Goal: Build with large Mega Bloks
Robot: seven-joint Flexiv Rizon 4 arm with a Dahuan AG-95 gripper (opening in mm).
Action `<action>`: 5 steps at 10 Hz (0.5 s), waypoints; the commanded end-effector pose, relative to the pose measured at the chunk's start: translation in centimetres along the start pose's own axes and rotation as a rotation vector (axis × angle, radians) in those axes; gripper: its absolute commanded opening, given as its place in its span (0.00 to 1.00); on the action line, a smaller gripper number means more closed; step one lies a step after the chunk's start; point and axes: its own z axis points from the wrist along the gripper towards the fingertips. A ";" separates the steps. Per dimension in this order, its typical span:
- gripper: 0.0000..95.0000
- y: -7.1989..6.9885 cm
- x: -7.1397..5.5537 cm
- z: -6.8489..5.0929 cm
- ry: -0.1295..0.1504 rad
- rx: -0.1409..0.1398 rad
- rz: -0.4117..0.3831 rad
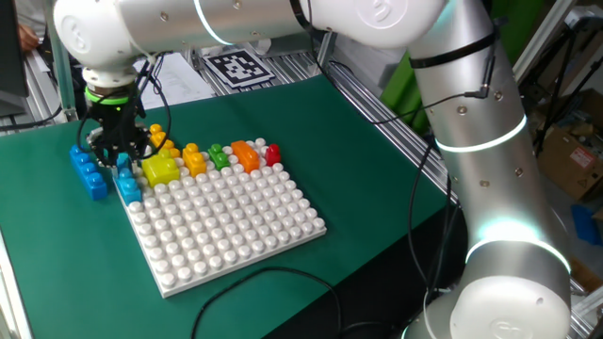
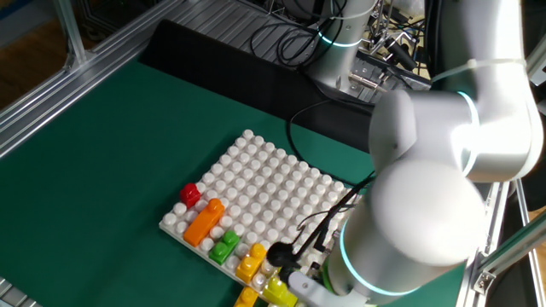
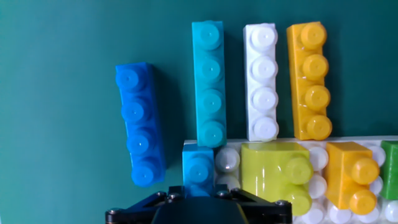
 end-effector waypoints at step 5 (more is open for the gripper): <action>0.00 -0.2 0.2 0.3 0.003 0.000 0.001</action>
